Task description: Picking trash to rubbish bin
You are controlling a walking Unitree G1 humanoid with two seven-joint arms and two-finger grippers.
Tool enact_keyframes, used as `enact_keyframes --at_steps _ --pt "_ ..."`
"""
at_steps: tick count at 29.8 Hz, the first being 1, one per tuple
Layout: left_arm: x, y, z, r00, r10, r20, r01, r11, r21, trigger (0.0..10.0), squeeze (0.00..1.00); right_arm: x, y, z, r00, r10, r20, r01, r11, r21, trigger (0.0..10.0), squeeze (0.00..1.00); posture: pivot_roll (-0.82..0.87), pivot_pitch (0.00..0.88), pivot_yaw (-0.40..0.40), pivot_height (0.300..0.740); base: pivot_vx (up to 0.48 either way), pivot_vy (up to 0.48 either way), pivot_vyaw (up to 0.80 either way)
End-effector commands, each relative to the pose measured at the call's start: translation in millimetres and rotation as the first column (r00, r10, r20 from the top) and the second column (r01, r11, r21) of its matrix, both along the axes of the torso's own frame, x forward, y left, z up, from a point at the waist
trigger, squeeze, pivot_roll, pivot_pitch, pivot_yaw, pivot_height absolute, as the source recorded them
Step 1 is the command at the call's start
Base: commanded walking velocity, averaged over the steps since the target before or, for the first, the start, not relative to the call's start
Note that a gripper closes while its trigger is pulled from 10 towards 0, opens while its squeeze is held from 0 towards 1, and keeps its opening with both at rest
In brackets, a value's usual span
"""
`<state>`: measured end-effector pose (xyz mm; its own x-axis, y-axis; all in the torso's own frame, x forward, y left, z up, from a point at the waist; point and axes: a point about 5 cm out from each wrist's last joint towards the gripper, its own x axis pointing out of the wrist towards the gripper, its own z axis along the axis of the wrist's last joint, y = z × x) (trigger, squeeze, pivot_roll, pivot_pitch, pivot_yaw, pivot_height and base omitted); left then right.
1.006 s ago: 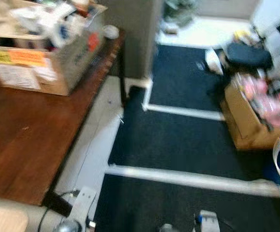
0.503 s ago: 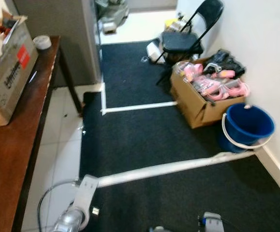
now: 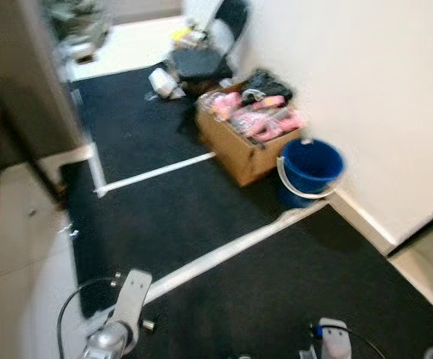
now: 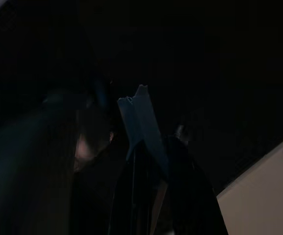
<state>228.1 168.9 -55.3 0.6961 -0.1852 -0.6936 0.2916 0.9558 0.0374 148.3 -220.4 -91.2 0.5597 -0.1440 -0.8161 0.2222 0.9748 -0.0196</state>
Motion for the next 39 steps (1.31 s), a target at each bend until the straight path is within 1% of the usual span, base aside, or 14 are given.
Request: enact_keyframes --at_steps 1,9,12,18,22,23,32,39 --pt "-6.7 2.8 -4.6 1.000 0.011 -0.027 -0.011 1.000 0.006 10.0 0.00 -10.3 -1.0 -4.1 0.999 -0.008 -0.039 0.008 1.000 0.002 10.0 0.00 0.03 0.148 0.045 0.740 0.000 0.000 -0.80" --pt "-6.3 2.6 -4.1 1.000 0.007 -0.021 -0.007 1.000 0.002 10.0 0.00 -10.2 1.7 -4.5 0.999 -0.007 -0.036 0.007 1.000 0.004 10.0 0.00 0.03 0.148 0.046 0.740 0.000 0.000 -0.80" --pt "-6.7 2.5 -4.3 1.000 0.008 -0.020 -0.008 1.000 0.002 10.0 0.00 -9.0 3.0 -4.1 1.000 -0.013 -0.021 0.013 1.000 0.015 10.0 0.00 0.03 0.148 0.046 0.740 0.000 0.000 -0.80" --pt "-6.1 1.7 -3.8 1.000 0.006 -0.012 -0.006 1.000 0.001 10.0 0.00 -7.2 3.5 -3.2 1.000 0.001 -0.009 0.000 1.000 0.017 10.0 0.00 0.03 0.148 0.044 0.740 0.000 0.000 0.00" --pt "-4.9 1.2 -2.9 1.000 0.017 -0.009 -0.017 1.000 -0.017 10.0 0.00 -6.6 3.1 -2.8 1.000 0.000 -0.005 0.001 1.000 0.018 10.0 0.00 0.03 0.149 0.042 0.740 0.000 0.000 0.00" --pt "-3.9 0.0 -2.1 1.000 0.017 -0.005 -0.018 0.999 -0.037 10.0 0.00 -6.0 2.5 -2.4 1.000 0.002 -0.002 -0.002 1.000 0.016 10.0 0.00 0.03 0.149 0.042 0.740 0.000 0.000 0.00" --pt "-2.0 -2.5 -0.3 1.000 0.014 0.009 -0.014 0.998 -0.064 10.0 0.00 -5.0 1.2 -1.6 1.000 0.013 0.003 -0.013 1.000 0.010 10.0 0.00 0.02 0.141 0.042 0.740 0.000 0.000 0.00" --pt "-1.5 -2.7 0.3 1.000 0.018 0.014 -0.017 0.997 -0.074 10.0 0.00 -3.7 1.1 -1.0 1.000 0.024 0.005 -0.024 1.000 0.006 10.0 0.00 0.02 0.133 0.041 0.740 0.303 0.000 0.00"
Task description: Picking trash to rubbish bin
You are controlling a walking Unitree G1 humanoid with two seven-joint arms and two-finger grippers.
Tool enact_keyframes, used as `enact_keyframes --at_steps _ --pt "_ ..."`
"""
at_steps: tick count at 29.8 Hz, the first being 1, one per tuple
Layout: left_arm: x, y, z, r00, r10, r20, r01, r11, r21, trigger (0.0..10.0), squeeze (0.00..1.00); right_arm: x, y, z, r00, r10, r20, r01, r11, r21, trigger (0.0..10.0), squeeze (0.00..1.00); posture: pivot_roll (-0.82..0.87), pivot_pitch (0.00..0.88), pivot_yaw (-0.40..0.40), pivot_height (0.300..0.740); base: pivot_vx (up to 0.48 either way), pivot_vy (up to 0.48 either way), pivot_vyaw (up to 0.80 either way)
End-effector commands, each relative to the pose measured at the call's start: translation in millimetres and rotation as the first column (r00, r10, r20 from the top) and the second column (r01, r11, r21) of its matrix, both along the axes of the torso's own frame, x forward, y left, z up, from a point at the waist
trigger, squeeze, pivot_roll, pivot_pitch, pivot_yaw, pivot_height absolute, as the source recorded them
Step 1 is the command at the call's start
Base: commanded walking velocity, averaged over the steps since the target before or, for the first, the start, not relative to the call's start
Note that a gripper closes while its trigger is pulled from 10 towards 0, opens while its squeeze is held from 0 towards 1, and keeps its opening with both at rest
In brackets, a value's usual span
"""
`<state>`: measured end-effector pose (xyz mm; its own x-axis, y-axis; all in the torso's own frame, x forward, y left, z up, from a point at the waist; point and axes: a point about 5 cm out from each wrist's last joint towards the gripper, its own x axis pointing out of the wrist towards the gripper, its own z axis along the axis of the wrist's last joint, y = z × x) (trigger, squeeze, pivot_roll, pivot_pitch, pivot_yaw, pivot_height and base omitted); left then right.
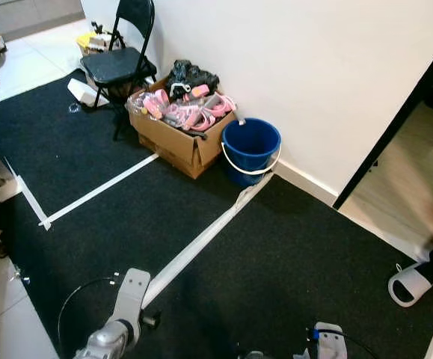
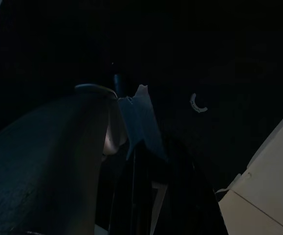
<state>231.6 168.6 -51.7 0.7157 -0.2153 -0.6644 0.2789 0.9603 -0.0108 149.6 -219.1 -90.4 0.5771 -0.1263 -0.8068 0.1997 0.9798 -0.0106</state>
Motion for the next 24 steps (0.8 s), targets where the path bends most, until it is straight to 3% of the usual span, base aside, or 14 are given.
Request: enact_keyframes --at_steps 1,24 --pt "-5.0 -2.5 -3.3 1.000 0.004 -0.010 -0.004 1.000 -0.016 10.0 0.00 -4.9 -0.2 -1.9 1.000 0.001 -0.013 -0.001 1.000 0.000 10.0 0.00 0.02 0.133 0.041 0.740 0.315 0.000 0.00" --pt "-5.4 -1.9 -3.3 1.000 0.012 -0.006 -0.012 1.000 -0.021 10.0 0.00 -5.1 0.2 -2.0 1.000 0.006 -0.013 -0.006 1.000 -0.003 10.0 0.00 0.02 0.131 0.040 0.740 0.342 0.000 0.00"
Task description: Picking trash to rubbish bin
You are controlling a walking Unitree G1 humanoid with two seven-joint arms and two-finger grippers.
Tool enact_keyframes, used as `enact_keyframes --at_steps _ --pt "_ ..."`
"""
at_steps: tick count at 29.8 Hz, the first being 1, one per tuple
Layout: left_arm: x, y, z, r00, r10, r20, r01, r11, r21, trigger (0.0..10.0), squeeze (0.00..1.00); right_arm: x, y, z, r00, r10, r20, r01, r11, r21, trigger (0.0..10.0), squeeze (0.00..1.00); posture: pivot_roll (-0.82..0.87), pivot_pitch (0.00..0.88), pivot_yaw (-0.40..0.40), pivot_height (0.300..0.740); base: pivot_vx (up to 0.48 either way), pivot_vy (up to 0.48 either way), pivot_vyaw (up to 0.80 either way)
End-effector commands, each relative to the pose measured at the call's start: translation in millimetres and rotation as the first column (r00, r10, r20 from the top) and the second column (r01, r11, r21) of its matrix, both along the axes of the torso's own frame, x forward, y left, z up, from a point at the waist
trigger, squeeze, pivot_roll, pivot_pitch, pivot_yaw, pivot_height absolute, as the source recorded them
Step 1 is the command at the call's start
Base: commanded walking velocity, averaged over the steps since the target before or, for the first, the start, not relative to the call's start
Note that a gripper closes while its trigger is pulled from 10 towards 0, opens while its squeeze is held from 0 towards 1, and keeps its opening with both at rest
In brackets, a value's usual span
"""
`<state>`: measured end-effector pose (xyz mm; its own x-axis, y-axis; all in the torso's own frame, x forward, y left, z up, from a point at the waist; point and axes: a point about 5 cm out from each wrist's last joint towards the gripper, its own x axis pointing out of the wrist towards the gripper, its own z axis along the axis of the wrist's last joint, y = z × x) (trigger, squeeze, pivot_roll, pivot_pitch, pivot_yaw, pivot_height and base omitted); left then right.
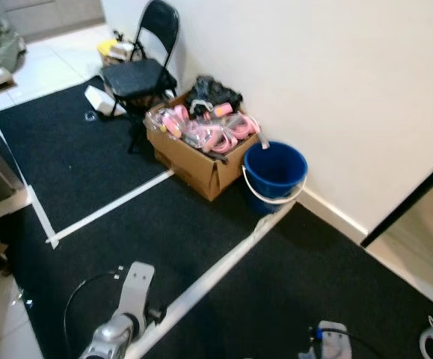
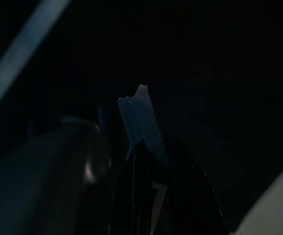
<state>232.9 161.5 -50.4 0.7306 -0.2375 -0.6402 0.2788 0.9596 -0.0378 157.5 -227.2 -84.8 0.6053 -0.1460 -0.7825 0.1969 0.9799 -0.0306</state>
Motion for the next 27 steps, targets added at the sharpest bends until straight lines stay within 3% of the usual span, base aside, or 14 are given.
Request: enact_keyframes --at_steps 1,27 --pt "-6.6 5.2 -4.6 1.000 0.011 -0.028 -0.011 1.000 0.013 10.0 0.00 -13.1 8.4 -7.6 0.999 0.003 -0.048 -0.002 1.000 0.024 10.0 0.00 0.02 0.131 0.040 0.740 0.334 0.000 0.00" --pt "-4.4 3.6 -3.8 0.999 0.017 -0.029 -0.016 1.000 0.012 10.0 0.00 -9.4 10.5 -6.9 0.999 -0.002 -0.044 0.003 1.000 0.031 10.0 0.00 0.02 0.133 0.044 0.740 0.331 0.000 0.00"
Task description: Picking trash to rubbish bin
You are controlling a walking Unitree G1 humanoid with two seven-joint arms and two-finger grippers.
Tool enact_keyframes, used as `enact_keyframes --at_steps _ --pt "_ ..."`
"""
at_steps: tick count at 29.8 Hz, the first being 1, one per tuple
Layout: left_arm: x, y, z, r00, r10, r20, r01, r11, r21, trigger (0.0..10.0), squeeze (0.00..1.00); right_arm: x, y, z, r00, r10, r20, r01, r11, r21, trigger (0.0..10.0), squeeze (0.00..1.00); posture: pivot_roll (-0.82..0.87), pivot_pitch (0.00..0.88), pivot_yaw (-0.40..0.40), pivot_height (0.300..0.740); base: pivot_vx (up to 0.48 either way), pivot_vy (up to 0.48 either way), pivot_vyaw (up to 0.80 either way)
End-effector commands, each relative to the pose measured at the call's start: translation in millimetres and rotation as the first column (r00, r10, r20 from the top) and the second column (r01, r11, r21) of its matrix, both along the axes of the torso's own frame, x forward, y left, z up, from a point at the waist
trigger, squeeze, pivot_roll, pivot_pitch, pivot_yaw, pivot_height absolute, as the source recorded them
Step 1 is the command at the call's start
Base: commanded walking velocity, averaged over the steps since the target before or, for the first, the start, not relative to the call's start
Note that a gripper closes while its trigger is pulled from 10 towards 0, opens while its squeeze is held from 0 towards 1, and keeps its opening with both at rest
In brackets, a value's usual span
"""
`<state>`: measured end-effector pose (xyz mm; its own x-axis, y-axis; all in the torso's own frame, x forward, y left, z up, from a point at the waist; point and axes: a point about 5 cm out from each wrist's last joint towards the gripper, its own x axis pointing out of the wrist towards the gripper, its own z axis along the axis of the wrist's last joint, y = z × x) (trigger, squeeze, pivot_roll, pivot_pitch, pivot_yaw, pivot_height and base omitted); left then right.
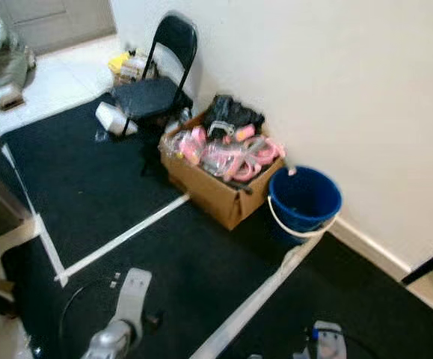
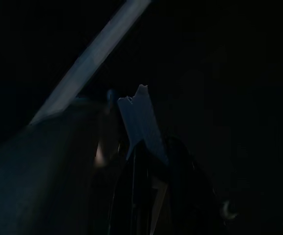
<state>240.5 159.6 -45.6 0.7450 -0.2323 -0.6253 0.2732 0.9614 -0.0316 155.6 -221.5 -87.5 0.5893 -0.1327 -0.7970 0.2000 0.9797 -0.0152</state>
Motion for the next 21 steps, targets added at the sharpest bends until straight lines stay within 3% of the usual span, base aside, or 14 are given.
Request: enact_keyframes --at_steps 1,21 --pt "-11.7 5.3 -8.3 0.999 0.009 -0.048 -0.008 1.000 0.011 10.0 0.00 -7.3 4.9 -4.1 1.000 0.000 -0.024 0.000 1.000 0.011 10.0 0.00 0.02 0.133 0.044 0.740 0.326 0.000 0.00" --pt "-10.3 4.3 -7.5 0.999 0.005 -0.047 -0.005 1.000 0.007 10.0 0.00 -9.1 4.5 -4.8 1.000 -0.005 -0.028 0.005 1.000 0.009 10.0 0.00 0.02 0.132 0.050 0.740 0.328 0.000 0.00"
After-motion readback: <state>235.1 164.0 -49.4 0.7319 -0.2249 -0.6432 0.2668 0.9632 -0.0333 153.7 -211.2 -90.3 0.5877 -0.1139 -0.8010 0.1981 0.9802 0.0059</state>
